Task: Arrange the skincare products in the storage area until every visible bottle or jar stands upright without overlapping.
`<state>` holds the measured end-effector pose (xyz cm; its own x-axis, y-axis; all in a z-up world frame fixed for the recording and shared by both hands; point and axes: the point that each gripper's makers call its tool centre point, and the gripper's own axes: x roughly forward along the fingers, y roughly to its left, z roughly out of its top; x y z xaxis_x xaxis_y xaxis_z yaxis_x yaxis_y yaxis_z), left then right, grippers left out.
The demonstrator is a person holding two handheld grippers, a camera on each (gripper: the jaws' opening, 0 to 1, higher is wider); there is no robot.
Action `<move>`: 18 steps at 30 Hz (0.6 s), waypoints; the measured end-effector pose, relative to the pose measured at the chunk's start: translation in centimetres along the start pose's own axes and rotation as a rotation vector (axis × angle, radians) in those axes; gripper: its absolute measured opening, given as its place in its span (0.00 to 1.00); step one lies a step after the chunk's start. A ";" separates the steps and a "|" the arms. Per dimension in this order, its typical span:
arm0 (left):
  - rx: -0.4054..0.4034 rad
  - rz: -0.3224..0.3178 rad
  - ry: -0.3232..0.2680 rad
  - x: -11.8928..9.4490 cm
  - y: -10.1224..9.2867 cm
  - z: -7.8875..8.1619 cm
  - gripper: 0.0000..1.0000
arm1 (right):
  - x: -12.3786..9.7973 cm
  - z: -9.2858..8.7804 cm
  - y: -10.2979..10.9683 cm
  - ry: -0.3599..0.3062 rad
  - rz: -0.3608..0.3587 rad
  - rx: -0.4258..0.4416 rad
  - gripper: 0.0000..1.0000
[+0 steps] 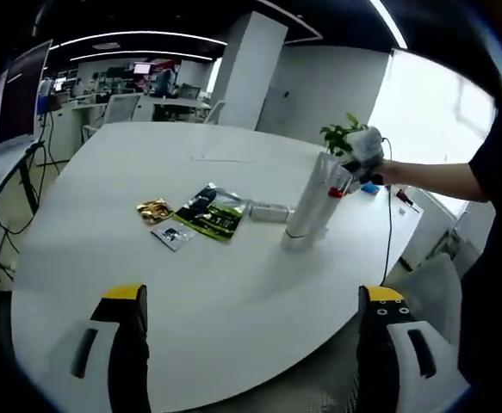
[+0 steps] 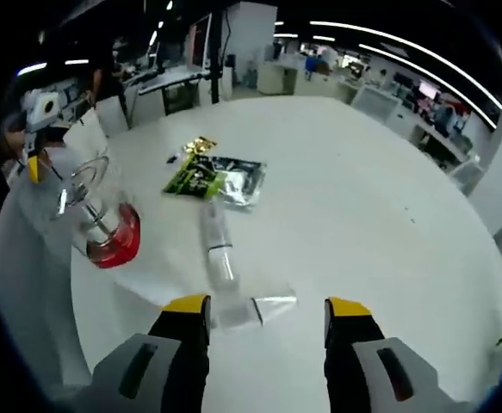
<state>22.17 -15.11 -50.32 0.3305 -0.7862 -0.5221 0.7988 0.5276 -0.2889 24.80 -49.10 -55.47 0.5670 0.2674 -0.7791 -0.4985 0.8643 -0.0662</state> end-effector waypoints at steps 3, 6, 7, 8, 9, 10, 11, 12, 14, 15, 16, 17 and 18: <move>-0.010 0.000 0.004 0.1 0.1 -0.1 0.94 | 0.7 0.3 0.3 -0.007 0.036 -0.004 0.49; -0.017 0.004 0.006 0.0 0.3 -0.2 0.94 | 1.2 0.4 0.9 -0.001 0.069 -0.020 0.48; -0.018 0.004 0.005 0.0 0.2 -0.2 0.94 | 1.4 0.5 1.1 0.001 0.079 -0.026 0.47; -0.019 0.007 0.008 0.0 0.2 -0.2 0.94 | 1.7 0.5 1.4 0.001 0.096 -0.030 0.47; -0.019 0.007 0.010 0.1 0.2 -0.3 0.94 | 1.9 0.5 1.5 0.005 0.105 -0.035 0.47; -0.021 0.008 0.011 0.1 0.2 -0.3 0.94 | 2.1 0.5 1.7 0.009 0.111 -0.049 0.47; -0.021 0.008 0.011 0.1 0.2 -0.3 0.94 | 2.3 0.6 1.8 0.010 0.119 -0.057 0.46; -0.022 0.010 0.015 0.1 0.3 -0.4 0.94 | 2.6 0.6 1.9 0.012 0.127 -0.060 0.45; -0.025 0.010 0.018 0.1 0.3 -0.4 0.94 | 3.1 0.7 1.8 0.014 0.139 -0.065 0.43; -0.026 0.010 0.019 0.1 0.3 -0.4 0.93 | 3.3 0.7 1.7 0.015 0.142 -0.067 0.42; -0.027 0.012 0.021 0.2 0.4 -0.4 0.93 | 3.4 0.8 1.9 0.018 0.146 -0.069 0.41; -0.029 0.012 0.022 0.2 0.4 -0.4 0.93 | 3.5 0.8 1.9 0.019 0.149 -0.070 0.40; -0.031 0.013 0.022 0.2 0.4 -0.4 0.93 | 3.8 0.9 1.9 0.019 0.158 -0.071 0.39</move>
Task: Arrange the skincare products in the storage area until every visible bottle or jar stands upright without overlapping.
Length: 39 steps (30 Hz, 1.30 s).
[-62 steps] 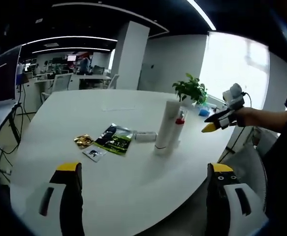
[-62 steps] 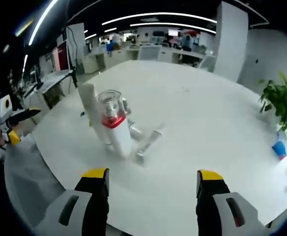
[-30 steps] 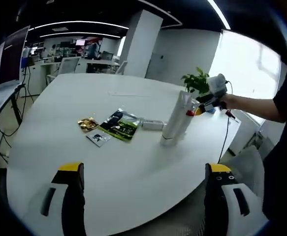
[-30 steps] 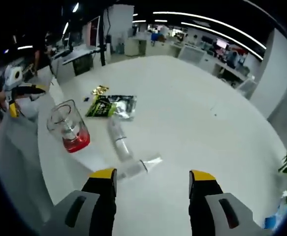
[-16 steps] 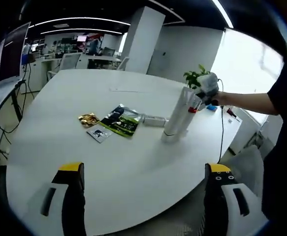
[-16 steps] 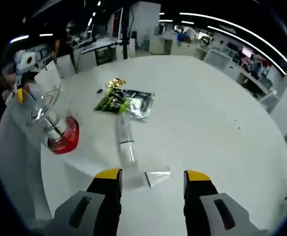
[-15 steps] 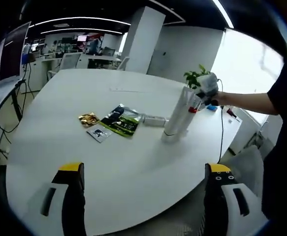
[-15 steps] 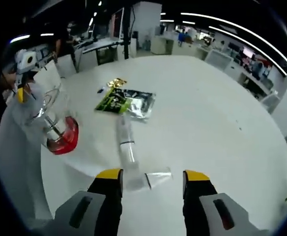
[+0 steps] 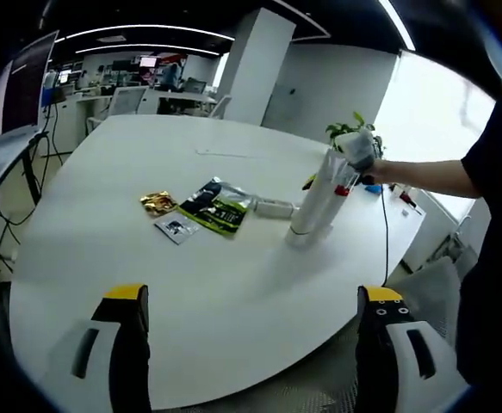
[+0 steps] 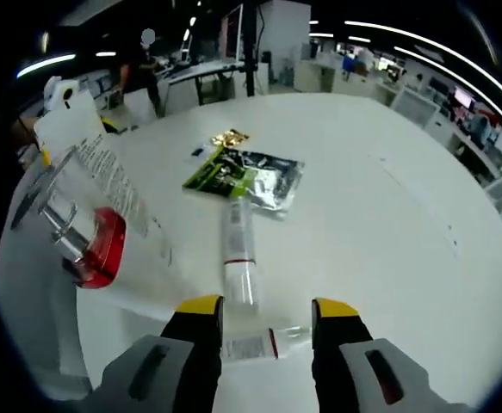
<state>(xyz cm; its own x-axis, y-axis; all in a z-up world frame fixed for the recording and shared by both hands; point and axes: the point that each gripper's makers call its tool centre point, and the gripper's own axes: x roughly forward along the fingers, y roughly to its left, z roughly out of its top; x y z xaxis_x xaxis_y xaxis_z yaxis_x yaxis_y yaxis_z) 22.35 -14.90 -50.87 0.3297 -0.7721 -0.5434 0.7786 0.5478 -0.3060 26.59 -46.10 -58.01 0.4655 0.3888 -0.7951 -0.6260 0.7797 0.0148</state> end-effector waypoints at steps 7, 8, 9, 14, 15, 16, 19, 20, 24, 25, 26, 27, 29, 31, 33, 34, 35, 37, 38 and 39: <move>-0.022 0.007 -0.004 0.0 0.6 -0.1 0.92 | 1.4 0.0 1.0 0.034 0.053 -0.045 0.36; -0.023 0.008 -0.004 0.0 0.6 -0.1 0.92 | 1.6 -0.1 1.1 0.037 0.056 -0.049 0.35; -0.023 0.008 -0.002 0.0 0.7 -0.2 0.92 | 1.9 -0.1 1.1 0.038 0.061 -0.050 0.35; -0.023 0.007 0.005 0.1 0.8 -0.4 0.92 | 2.8 0.2 1.0 0.044 0.071 -0.062 0.31; -0.025 0.006 0.001 0.1 0.8 -0.3 0.92 | 3.1 0.2 1.0 0.046 0.074 -0.061 0.30; -0.027 0.007 0.000 0.1 0.8 -0.3 0.92 | 3.2 0.1 1.1 0.049 0.076 -0.064 0.29; -0.028 0.008 0.000 0.2 0.8 -0.3 0.92 | 3.6 -0.1 1.5 0.066 0.093 -0.071 0.27; -0.028 0.008 0.001 0.2 0.8 -0.3 0.92 | 3.7 -0.1 1.6 0.066 0.097 -0.070 0.27; -0.026 0.008 0.006 0.2 0.6 -0.3 0.92 | 4.0 -0.3 1.9 0.069 0.103 -0.078 0.18; -0.026 0.008 0.006 0.2 0.6 -0.4 0.92 | 4.0 -0.4 1.9 0.070 0.100 -0.087 0.16; -0.027 0.008 0.005 0.2 0.6 -0.3 0.92 | 4.2 -0.5 1.5 0.072 0.075 -0.104 0.12; -0.028 0.007 0.005 0.2 0.6 -0.3 0.92 | 4.2 -0.5 1.6 0.059 0.087 -0.117 0.11; -0.028 0.008 0.005 0.2 0.7 -0.4 0.92 | 4.2 -0.3 1.2 0.048 0.061 -0.135 0.10; -0.026 0.007 0.004 0.2 0.7 -0.3 0.92 | 4.1 -0.4 1.6 0.056 0.067 -0.132 0.10; -0.026 0.009 0.004 0.2 0.8 -0.3 0.92 | 4.0 -0.3 1.5 0.052 0.066 -0.131 0.10; -0.026 0.009 0.003 0.2 0.8 -0.3 0.92 | 3.9 -0.4 1.6 0.055 0.070 -0.137 0.09; -0.027 0.010 0.000 0.2 0.7 -0.2 0.92 | 3.9 -0.4 1.6 0.058 0.070 -0.143 0.09; -0.028 0.010 -0.001 0.2 0.7 -0.2 0.92 | 3.8 -0.4 1.5 0.059 0.069 -0.149 0.09; -0.029 0.009 -0.002 0.2 0.7 -0.2 0.92 | 3.6 -0.3 1.5 0.058 0.069 -0.150 0.09; -0.029 0.008 -0.003 0.2 0.7 -0.2 0.92 | 3.6 -0.2 1.4 0.056 0.064 -0.151 0.09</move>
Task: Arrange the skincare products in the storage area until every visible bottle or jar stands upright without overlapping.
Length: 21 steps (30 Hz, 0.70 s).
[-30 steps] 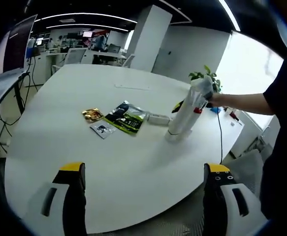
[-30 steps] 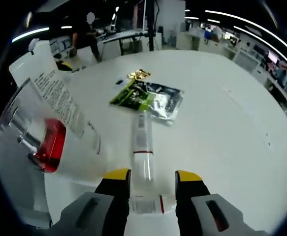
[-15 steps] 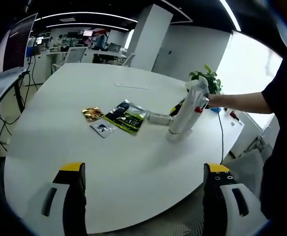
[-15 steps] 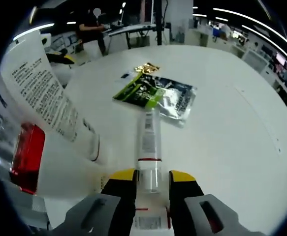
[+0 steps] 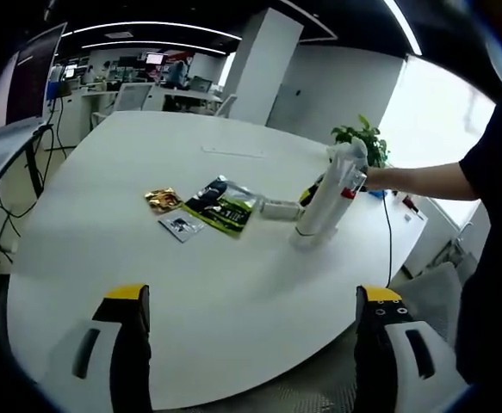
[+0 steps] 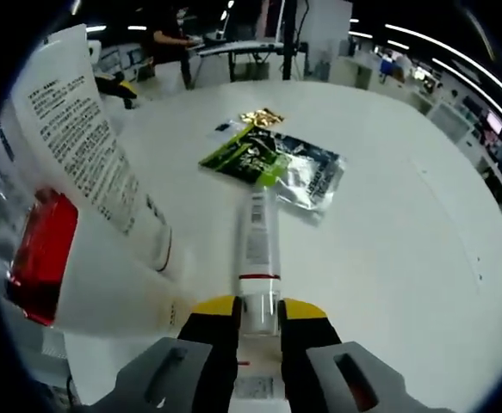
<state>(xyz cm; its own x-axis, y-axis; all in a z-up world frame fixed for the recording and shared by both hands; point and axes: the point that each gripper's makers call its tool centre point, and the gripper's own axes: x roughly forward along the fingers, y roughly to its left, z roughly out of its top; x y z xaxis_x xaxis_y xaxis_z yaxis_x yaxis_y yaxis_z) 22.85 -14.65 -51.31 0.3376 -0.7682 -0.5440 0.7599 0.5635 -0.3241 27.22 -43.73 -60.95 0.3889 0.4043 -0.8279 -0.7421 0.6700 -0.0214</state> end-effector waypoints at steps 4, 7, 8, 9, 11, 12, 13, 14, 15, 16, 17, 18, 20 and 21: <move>-0.002 0.002 -0.004 0.0 0.0 0.1 0.92 | -0.4 0.3 -0.4 -0.014 -0.016 0.008 0.09; -0.005 0.005 -0.006 -0.1 0.1 0.2 0.91 | -0.9 0.7 -0.6 -0.027 -0.030 0.020 0.09; -0.008 0.005 -0.010 -0.1 0.1 0.2 0.91 | -1.0 0.8 -0.7 -0.032 -0.035 0.022 0.09; -0.011 0.005 -0.014 -0.2 0.1 0.3 0.91 | -1.2 0.9 -0.9 -0.038 -0.042 0.025 0.09; -0.020 0.003 -0.022 -0.2 0.2 0.5 0.91 | -1.5 0.9 -1.2 -0.041 -0.057 0.026 0.09; -0.022 0.002 -0.026 -0.2 0.2 0.5 0.91 | -1.8 0.9 -1.4 -0.043 -0.063 0.026 0.09; -0.024 -0.002 -0.033 -0.3 0.1 0.6 0.91 | -2.2 1.1 -1.5 -0.046 -0.071 0.026 0.09; -0.024 -0.006 -0.037 -0.3 0.0 0.7 0.91 | -2.5 1.2 -1.6 -0.052 -0.077 0.029 0.09; -0.026 -0.007 -0.040 -0.3 -0.1 0.8 0.91 | -2.9 1.3 -1.7 -0.065 -0.084 0.042 0.09; -0.026 -0.008 -0.039 -0.3 -0.1 0.8 0.91 | -3.1 1.4 -1.8 -0.076 -0.091 0.058 0.09; -0.025 -0.009 -0.039 -0.4 -0.1 0.7 0.91 | -3.4 1.6 -1.9 -0.084 -0.103 0.066 0.09; -0.022 -0.013 -0.040 -0.4 -0.3 0.8 0.91 | -3.7 1.6 -2.0 -0.086 -0.112 0.068 0.09; -0.017 -0.018 -0.042 -0.4 -0.5 0.9 0.91 | -3.9 1.3 -2.3 -0.089 -0.127 0.073 0.09; -0.010 -0.021 -0.040 -0.4 -0.6 0.9 0.91 | -4.3 1.5 -2.5 -0.097 -0.137 0.077 0.09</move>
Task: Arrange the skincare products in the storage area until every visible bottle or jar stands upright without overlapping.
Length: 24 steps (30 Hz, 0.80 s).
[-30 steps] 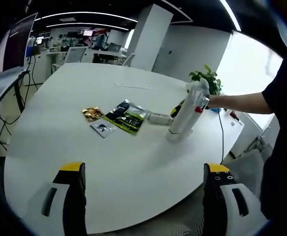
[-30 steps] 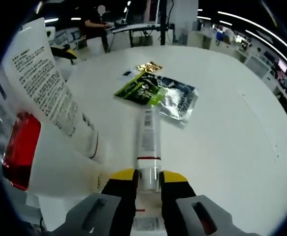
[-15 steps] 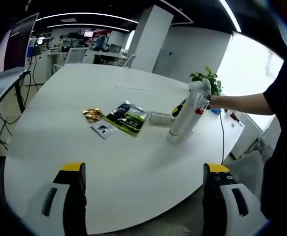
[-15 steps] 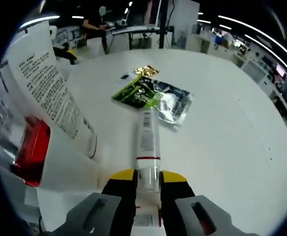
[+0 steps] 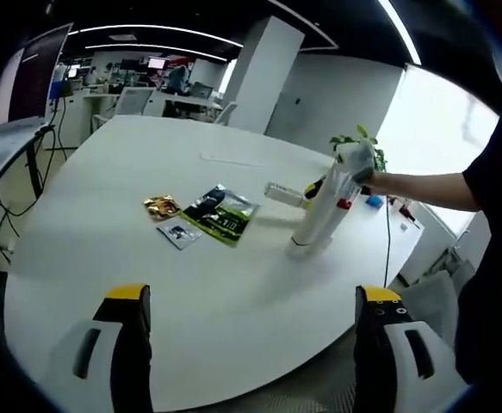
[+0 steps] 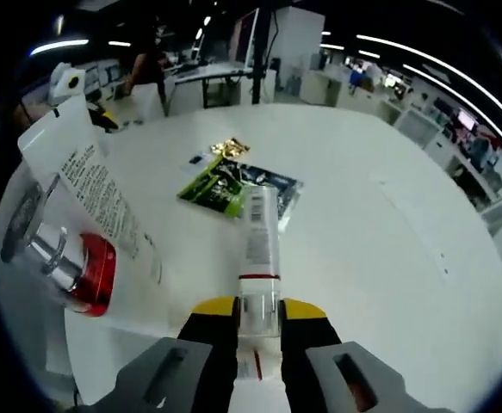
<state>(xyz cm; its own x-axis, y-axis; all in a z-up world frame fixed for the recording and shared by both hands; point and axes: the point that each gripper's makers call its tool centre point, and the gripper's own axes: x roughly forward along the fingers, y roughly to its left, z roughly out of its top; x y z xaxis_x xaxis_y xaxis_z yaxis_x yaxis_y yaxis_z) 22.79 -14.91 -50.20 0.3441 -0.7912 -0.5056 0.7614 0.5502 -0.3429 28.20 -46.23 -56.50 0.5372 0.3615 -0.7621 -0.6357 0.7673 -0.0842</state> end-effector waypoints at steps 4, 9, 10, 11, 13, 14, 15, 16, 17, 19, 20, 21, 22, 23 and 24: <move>0.003 -0.009 -0.001 0.1 -0.2 0.0 0.92 | -1.6 0.8 -0.3 -0.031 -0.033 0.006 0.09; 0.008 -0.012 -0.012 -0.1 -0.2 0.3 0.91 | -3.2 1.0 -0.8 -0.055 -0.083 0.029 0.09; 0.008 -0.014 -0.015 -0.1 -0.3 0.3 0.91 | -3.6 1.1 -0.6 -0.051 -0.093 0.052 0.09; 0.006 -0.016 -0.019 -0.1 -0.4 0.5 0.91 | -4.1 1.1 -0.6 -0.049 -0.116 0.066 0.09; 0.004 -0.023 -0.030 0.0 -0.7 0.8 0.91 | -4.9 1.2 -0.3 -0.042 -0.128 0.079 0.09; 0.005 -0.027 -0.034 0.0 -0.9 0.9 0.91 | -5.3 1.2 -0.3 -0.038 -0.138 0.084 0.09; 0.008 -0.032 -0.038 0.1 -1.1 1.0 0.91 | -5.7 1.0 -0.1 -0.032 -0.143 0.085 0.09; 0.014 -0.037 -0.040 0.1 -1.3 1.0 0.91 | -5.8 0.8 -0.1 -0.026 -0.146 0.088 0.09; 0.017 -0.040 -0.041 0.1 -1.4 1.0 0.91 | -6.0 0.6 -0.1 -0.024 -0.149 0.092 0.09; 0.021 -0.048 -0.044 0.1 -1.8 1.1 0.91 | -6.6 0.2 0.2 -0.012 -0.164 0.093 0.09; 0.022 -0.050 -0.045 0.1 -1.9 1.1 0.91 | -6.7 -0.2 -0.1 -0.009 -0.168 0.096 0.09; 0.024 -0.054 -0.048 0.0 -2.0 1.1 0.91 | -7.0 -0.4 -0.1 -0.008 -0.171 0.100 0.09; 0.026 -0.056 -0.048 -0.1 -2.1 1.1 0.91 | -7.4 -0.6 0.1 -0.009 -0.179 0.106 0.09; 0.030 -0.060 -0.049 -0.1 -2.2 1.2 0.91 | -7.7 -0.7 0.2 -0.007 -0.187 0.112 0.09; 0.035 -0.062 -0.051 -0.2 -2.3 1.3 0.91 | -8.2 -1.2 -0.3 -0.001 -0.201 0.124 0.09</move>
<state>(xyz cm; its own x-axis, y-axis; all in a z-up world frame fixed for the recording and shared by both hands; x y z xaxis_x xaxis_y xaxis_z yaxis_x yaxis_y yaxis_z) 21.65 -16.37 -48.28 0.3222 -0.8365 -0.4432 0.8003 0.4908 -0.3444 23.27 -50.05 -51.02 0.6468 0.1957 -0.7371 -0.4431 0.8831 -0.1543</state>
